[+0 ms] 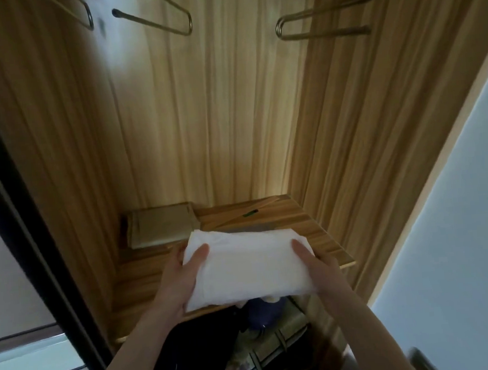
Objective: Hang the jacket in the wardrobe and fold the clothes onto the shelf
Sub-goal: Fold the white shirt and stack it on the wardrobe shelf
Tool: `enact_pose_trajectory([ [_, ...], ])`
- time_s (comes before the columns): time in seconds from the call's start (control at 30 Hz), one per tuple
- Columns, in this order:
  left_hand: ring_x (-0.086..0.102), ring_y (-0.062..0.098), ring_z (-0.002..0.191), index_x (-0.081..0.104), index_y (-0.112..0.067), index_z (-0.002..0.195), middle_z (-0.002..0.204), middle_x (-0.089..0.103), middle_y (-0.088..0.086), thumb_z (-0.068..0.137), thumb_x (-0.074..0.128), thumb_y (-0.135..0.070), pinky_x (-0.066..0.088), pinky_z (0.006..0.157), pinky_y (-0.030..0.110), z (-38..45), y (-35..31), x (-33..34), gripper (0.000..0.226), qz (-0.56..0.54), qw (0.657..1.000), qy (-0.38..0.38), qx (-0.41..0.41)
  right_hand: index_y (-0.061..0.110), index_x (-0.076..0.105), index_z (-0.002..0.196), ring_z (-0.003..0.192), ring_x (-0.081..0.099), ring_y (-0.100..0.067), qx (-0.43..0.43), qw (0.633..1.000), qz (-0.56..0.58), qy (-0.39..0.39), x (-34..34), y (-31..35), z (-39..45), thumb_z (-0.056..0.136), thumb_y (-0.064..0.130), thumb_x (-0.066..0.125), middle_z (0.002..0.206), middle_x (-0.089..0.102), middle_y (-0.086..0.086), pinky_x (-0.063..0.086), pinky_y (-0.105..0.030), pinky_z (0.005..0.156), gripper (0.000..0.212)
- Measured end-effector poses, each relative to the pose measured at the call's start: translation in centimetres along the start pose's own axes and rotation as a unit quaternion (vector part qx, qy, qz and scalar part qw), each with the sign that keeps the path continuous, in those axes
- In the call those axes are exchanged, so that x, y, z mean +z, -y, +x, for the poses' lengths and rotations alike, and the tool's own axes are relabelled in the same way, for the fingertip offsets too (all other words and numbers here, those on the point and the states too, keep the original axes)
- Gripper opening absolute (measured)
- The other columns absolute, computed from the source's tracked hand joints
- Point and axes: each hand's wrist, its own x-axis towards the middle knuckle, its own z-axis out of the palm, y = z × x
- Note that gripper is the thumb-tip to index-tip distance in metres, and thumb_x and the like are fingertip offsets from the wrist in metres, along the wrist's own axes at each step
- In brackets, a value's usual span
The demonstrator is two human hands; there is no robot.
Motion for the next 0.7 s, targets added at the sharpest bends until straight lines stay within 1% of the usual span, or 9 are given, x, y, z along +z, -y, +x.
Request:
enact_pose_trajectory([
  [0.07,0.063,0.018,0.106,0.048,-0.031,0.143,0.127,0.061,-0.002,0.091,0.072,-0.053,0.057,0.094,0.049,2.7,-0.2,0.1,0.062,-0.007,1.000,-0.005,0.006,0.022,0.067,0.093,0.094,0.069,-0.016,-0.004,1.000,-0.009,-0.005,1.2,0.5,2.1,0.094,0.039,0.074,0.106,0.073,0.000,0.057,-0.032,0.077,0.018],
  [0.17,0.059,0.013,0.098,0.046,-0.026,0.144,0.122,0.059,-0.001,0.094,0.070,-0.049,0.052,0.075,0.036,6.6,0.1,0.5,0.059,-0.008,1.000,-0.015,0.003,0.021,0.069,0.108,0.101,0.070,-0.018,-0.003,1.000,-0.022,-0.002,2.5,0.9,5.6,0.092,0.047,0.075,0.110,0.073,0.002,0.056,-0.033,0.080,0.031],
  [0.23,0.060,0.013,0.095,0.047,-0.023,0.144,0.121,0.060,0.002,0.097,0.068,-0.044,0.049,0.068,0.032,8.3,0.3,0.8,0.056,-0.020,1.000,-0.021,-0.007,0.018,0.069,0.117,0.104,0.069,-0.020,-0.001,0.999,-0.050,0.000,3.1,1.2,7.8,0.090,0.054,0.073,0.112,0.073,0.001,0.057,-0.040,0.090,0.044],
  [0.3,0.060,0.016,0.095,0.047,-0.023,0.146,0.126,0.060,0.006,0.100,0.065,-0.040,0.050,0.067,0.033,9.7,0.4,1.1,0.053,-0.032,0.999,-0.030,-0.022,0.016,0.071,0.120,0.105,0.069,-0.020,0.001,0.997,-0.080,0.000,3.5,1.5,10.2,0.088,0.060,0.072,0.113,0.073,0.000,0.056,-0.044,0.097,0.054],
  [0.37,0.060,0.019,0.097,0.046,-0.025,0.147,0.129,0.059,0.006,0.101,0.063,-0.040,0.051,0.070,0.034,11.1,0.4,1.3,0.052,-0.030,0.998,-0.033,-0.031,0.017,0.070,0.124,0.106,0.068,-0.020,0.009,0.996,-0.086,0.007,4.1,1.5,12.3,0.087,0.063,0.071,0.116,0.072,0.002,0.056,-0.042,0.094,0.059],
  [0.47,0.059,0.019,0.098,0.044,-0.025,0.149,0.130,0.058,0.004,0.100,0.063,-0.041,0.052,0.075,0.037,12.8,0.8,1.5,0.055,-0.019,0.998,-0.052,-0.040,0.017,0.068,0.123,0.105,0.067,-0.018,0.015,0.996,-0.089,0.027,5.0,1.4,14.8,0.090,0.059,0.070,0.115,0.071,0.002,0.053,-0.036,0.087,0.054],
  [0.53,0.058,0.016,0.094,0.044,-0.024,0.150,0.125,0.057,0.003,0.100,0.065,-0.041,0.051,0.070,0.034,13.7,1.1,1.7,0.057,-0.015,0.997,-0.074,-0.036,0.018,0.068,0.120,0.104,0.067,-0.019,0.015,0.995,-0.087,0.042,5.6,1.1,16.3,0.093,0.057,0.069,0.114,0.071,0.001,0.053,-0.037,0.089,0.048],
  [0.6,0.059,0.017,0.097,0.045,-0.021,0.149,0.128,0.058,0.004,0.099,0.066,-0.041,0.050,0.069,0.032,14.7,1.4,2.0,0.058,0.000,0.996,-0.085,-0.033,0.018,0.067,0.119,0.101,0.066,-0.017,0.009,0.994,-0.097,0.053,6.0,0.7,17.9,0.095,0.057,0.066,0.112,0.070,0.001,0.052,-0.035,0.086,0.046],
  [0.7,0.058,0.021,0.106,0.047,-0.018,0.147,0.128,0.057,0.003,0.100,0.066,-0.038,0.050,0.080,0.035,16.2,2.3,2.7,0.055,0.017,0.994,-0.102,-0.023,0.014,0.065,0.122,0.092,0.061,-0.011,0.001,0.991,-0.116,0.061,6.5,-0.3,20.4,0.098,0.056,0.062,0.104,0.067,0.004,0.046,-0.030,0.075,0.048],
])
